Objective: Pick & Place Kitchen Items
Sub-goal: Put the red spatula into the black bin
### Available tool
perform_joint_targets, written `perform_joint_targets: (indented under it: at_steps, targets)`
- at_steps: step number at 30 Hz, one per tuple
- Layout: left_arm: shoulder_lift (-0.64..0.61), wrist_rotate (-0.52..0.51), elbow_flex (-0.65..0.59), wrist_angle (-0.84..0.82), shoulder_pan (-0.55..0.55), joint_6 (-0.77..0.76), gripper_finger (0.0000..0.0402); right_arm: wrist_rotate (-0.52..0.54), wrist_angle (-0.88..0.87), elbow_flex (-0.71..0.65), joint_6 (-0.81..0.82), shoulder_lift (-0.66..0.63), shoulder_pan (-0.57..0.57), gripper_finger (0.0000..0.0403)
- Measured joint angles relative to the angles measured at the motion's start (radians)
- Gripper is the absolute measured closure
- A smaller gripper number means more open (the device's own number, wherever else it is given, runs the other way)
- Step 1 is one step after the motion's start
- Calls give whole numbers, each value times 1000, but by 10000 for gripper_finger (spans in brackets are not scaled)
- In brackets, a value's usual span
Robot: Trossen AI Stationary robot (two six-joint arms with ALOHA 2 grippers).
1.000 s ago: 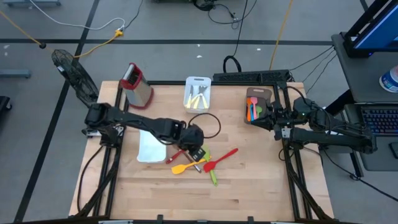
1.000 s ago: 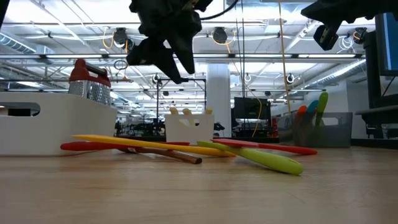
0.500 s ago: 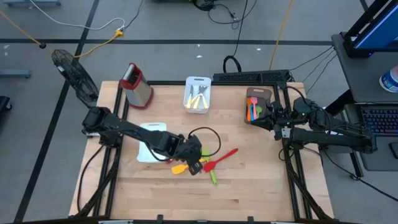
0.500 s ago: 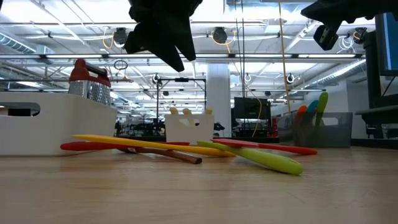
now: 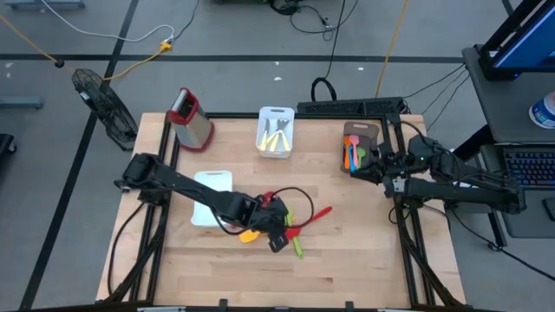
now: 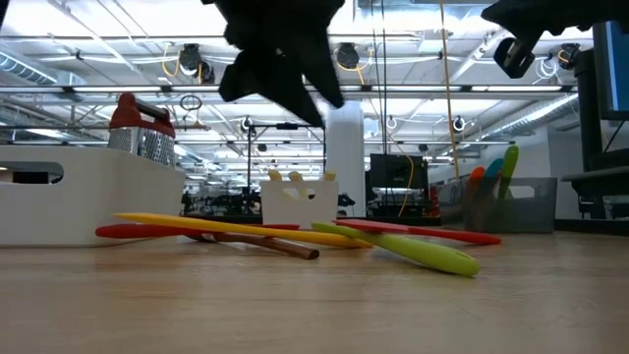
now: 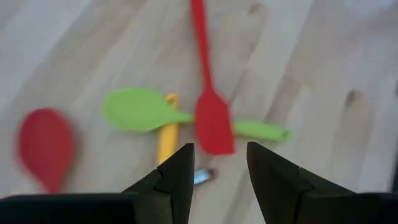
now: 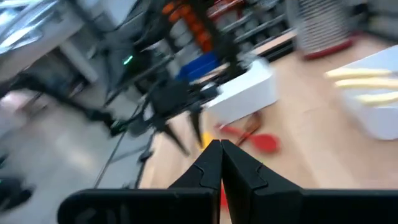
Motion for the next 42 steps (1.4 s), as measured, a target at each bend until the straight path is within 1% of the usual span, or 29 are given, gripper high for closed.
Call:
perform_joint_targets:
  at_steps: [2, 4, 6, 9, 13, 16, 19, 22, 25, 28, 31, 34, 37, 40, 42]
  targets:
    - [4, -1, 0, 43, 0, -16, 250, -70, -4, 0, -30, 16, 1, 403]
    - [4, -4, 0, 89, -1, -16, 250, -108, 2, 0, -51, 42, 11, 403]
    - [0, -4, 0, 141, 1, -7, 250, -104, 4, 0, -79, 77, 30, 403]
    - [-15, 0, 1, 154, 7, 12, 250, -104, 19, 0, -118, 142, 66, 403]
    - [-54, -46, -1, 69, 9, 14, 250, -102, 102, 0, -152, 238, 119, 403]
    - [-117, -131, -1, -26, 7, 27, 250, -102, 183, 0, -161, 305, 154, 403]
    - [-190, -192, -1, -88, 3, 57, 250, -43, 226, 0, -187, 355, 192, 403]
    - [-274, -210, -41, -95, 1, 91, 250, 28, 254, 0, -248, 398, 237, 403]
    - [-379, -214, -128, -88, -3, 94, 250, 84, 306, 0, -298, 448, 293, 403]
    - [-486, -218, -239, -42, -5, 74, 250, 144, 383, 0, -319, 507, 357, 403]
    - [-596, -227, -337, 5, -14, 45, 250, 199, 413, 13, -357, 574, 415, 400]
    - [-699, -238, -417, 36, -35, 34, 250, 256, 385, 56, -401, 650, 459, 389]
    - [-788, -243, -472, 43, -59, 31, 250, 290, 315, 110, -445, 728, 479, 373]
    - [-865, -282, -509, 51, -88, 33, 250, 295, 208, 174, -511, 806, 487, 354]
    - [-913, -312, -528, 43, -109, 38, 250, 319, 124, 221, -547, 858, 488, 341]
